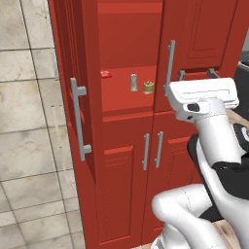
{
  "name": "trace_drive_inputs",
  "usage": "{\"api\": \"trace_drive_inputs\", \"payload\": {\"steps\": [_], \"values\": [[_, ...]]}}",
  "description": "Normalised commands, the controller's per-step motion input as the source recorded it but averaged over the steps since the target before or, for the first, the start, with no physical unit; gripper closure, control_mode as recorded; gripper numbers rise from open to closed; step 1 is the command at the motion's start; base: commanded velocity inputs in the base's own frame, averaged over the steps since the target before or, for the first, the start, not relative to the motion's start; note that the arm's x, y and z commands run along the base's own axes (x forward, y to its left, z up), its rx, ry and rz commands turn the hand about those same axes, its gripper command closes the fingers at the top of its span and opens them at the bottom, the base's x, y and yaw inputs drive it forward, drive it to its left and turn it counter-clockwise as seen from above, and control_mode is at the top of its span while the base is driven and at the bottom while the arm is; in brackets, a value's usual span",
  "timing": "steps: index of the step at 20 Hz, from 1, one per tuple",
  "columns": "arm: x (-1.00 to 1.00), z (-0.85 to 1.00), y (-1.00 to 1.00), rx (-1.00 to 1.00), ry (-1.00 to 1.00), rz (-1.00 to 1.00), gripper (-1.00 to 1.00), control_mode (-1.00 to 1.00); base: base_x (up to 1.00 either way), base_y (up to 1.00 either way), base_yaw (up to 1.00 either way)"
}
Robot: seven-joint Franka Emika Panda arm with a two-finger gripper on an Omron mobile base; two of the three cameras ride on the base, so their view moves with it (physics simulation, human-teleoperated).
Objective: Pick the candle and candle from the dining table and place them in the open cabinet. Close the cabinet after placing the objects.
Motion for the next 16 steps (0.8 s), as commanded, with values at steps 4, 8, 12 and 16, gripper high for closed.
{"api": "trace_drive_inputs", "payload": {"steps": [4, 8, 12, 16], "values": [[-0.92, 0.21, 0.12, -0.01, 0.03, 0.0, -1.0, -1.0, 0.0, 0.0, 0.0], [-1.0, 0.06, 0.17, 0.0, 0.0, 0.0, -1.0, -1.0, 0.0, 0.0, 0.0], [-0.95, 0.06, 0.21, 0.0, 0.01, 0.0, -1.0, -1.0, 0.0, 0.0, 0.0], [-0.85, 0.02, 0.25, 0.0, 0.03, 0.0, -1.0, -1.0, 0.0, 0.0, 0.0]]}}
